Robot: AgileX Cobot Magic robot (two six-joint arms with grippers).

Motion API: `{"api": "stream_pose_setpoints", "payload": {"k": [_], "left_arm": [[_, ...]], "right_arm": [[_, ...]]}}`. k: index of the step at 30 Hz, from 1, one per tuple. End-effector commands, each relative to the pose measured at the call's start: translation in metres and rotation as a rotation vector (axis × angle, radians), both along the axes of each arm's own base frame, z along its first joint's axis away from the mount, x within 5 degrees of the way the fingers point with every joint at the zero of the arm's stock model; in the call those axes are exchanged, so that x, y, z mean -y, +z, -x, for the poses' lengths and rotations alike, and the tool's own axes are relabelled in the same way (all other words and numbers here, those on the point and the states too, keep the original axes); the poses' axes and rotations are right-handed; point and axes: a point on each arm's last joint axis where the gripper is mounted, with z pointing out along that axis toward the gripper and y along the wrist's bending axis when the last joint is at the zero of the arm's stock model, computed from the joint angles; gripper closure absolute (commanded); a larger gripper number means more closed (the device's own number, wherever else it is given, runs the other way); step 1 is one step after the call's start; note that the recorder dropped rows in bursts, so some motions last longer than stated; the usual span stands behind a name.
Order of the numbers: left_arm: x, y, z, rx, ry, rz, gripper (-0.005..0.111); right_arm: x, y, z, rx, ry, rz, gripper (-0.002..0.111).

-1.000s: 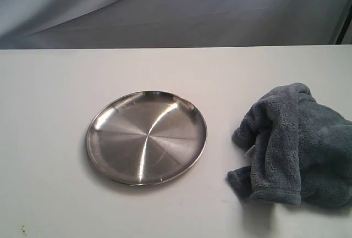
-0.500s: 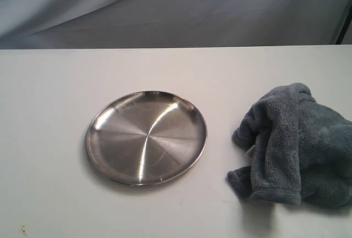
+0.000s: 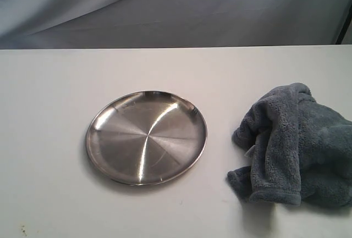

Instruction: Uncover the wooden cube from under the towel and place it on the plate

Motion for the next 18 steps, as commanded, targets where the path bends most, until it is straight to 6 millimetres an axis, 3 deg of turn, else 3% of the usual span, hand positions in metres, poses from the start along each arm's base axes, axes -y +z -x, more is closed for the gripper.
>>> {"api": "stream_pose_setpoints", "payload": {"k": [1, 9, 12, 18], "left_arm": [[0.000, 0.001, 0.000, 0.015, -0.002, 0.010, 0.107], [0.000, 0.001, 0.000, 0.015, -0.002, 0.010, 0.107], [0.000, 0.001, 0.000, 0.015, -0.002, 0.010, 0.107], [0.000, 0.001, 0.000, 0.015, -0.002, 0.010, 0.107]], "right_arm": [[0.000, -0.001, 0.000, 0.003, -0.007, -0.003, 0.108], [0.000, -0.001, 0.000, 0.003, -0.007, -0.003, 0.108], [0.001, 0.002, 0.000, 0.025, 0.000, 0.084, 0.108], [-0.003, 0.012, -0.002, 0.153, 0.016, -0.073, 0.108]]}}
